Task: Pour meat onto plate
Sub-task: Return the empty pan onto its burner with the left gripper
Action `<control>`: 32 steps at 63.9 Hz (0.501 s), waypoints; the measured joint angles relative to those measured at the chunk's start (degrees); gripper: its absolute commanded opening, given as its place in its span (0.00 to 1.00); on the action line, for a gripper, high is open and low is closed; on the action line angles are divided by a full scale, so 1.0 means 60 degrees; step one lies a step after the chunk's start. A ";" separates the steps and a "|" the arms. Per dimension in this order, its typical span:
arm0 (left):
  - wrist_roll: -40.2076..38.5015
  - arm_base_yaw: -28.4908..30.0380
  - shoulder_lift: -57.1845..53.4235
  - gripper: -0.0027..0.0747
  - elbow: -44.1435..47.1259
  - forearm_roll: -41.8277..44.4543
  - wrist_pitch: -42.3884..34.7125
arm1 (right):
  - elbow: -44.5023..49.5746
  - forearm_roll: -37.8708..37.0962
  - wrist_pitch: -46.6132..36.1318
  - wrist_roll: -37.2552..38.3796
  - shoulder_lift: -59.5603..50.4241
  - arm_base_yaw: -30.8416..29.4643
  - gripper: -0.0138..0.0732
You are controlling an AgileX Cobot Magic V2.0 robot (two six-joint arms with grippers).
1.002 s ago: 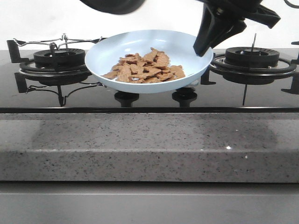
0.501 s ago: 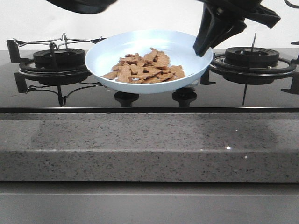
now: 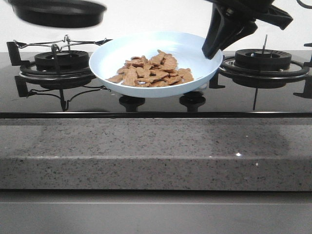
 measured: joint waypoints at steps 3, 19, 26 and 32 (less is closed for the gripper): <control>0.0000 0.0000 0.0288 0.01 -0.0006 0.0000 -0.0017 | 0.0000 0.0000 0.0000 0.0000 0.0000 0.0000 0.08; 0.0071 0.0000 0.1002 0.01 -0.0374 -0.0219 0.0130 | 0.0000 0.0000 0.0000 0.0000 0.0000 0.0000 0.08; 0.0071 0.0000 0.1150 0.01 -0.0617 -0.0242 0.0083 | 0.0000 0.0000 0.0000 0.0000 0.0000 0.0000 0.08; 0.0102 0.0000 0.1164 0.01 -0.0787 -0.0263 -0.0174 | 0.0000 0.0000 0.0000 0.0000 0.0000 0.0000 0.08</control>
